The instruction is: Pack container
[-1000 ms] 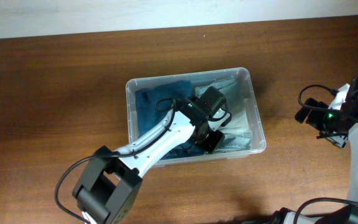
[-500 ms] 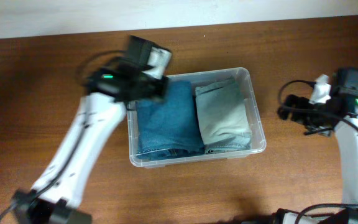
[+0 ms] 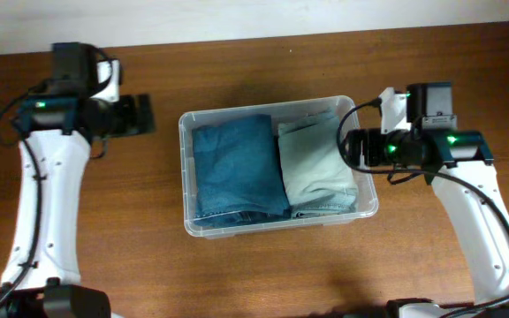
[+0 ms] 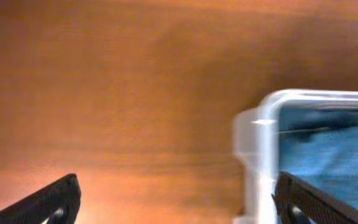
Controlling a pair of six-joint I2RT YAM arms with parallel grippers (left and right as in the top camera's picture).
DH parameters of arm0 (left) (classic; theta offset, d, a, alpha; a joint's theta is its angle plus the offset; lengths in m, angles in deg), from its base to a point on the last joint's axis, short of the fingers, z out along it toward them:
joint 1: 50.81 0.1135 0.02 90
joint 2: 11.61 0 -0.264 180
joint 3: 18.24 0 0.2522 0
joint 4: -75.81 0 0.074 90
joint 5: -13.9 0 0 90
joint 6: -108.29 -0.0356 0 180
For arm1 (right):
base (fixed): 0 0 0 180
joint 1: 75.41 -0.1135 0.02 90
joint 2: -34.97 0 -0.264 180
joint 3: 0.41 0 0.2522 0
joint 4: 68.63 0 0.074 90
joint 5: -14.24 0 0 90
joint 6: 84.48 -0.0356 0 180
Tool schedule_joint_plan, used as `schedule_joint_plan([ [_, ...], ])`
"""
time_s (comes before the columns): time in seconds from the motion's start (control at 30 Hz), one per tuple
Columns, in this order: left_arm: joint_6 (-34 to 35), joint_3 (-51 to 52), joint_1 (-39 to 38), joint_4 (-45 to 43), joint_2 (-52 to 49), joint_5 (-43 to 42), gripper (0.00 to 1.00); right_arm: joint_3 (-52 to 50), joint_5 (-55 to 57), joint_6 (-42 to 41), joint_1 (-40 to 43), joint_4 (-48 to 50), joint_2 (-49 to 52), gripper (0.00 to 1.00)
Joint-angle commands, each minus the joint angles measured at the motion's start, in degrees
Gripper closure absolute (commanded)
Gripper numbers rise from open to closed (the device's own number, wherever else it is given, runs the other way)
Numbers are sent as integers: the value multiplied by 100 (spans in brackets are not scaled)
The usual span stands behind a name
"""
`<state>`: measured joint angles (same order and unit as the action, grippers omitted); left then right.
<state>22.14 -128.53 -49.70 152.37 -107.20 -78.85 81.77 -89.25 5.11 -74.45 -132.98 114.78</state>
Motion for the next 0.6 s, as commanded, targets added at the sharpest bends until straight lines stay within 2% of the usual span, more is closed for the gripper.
schedule_joint_plan([
  [0.0,-70,153,247,87,153,105,1,63,636,-203,-227,-216,-310,2],
  [0.2,-61,1539,216,-595,1532,9,1,-284,1414,-581,-780,-254,-1563,2],
  [0.3,87,2605,216,-1246,2614,-155,0,-789,1875,-769,-1176,-63,-2452,2],
  [0.4,295,4146,216,-2337,4380,-149,1,-1746,2135,-791,-1714,271,-3906,2],
  [0.57,295,5309,216,-3121,6098,-151,1,-2509,2142,-979,-1961,306,-5213,2],
])
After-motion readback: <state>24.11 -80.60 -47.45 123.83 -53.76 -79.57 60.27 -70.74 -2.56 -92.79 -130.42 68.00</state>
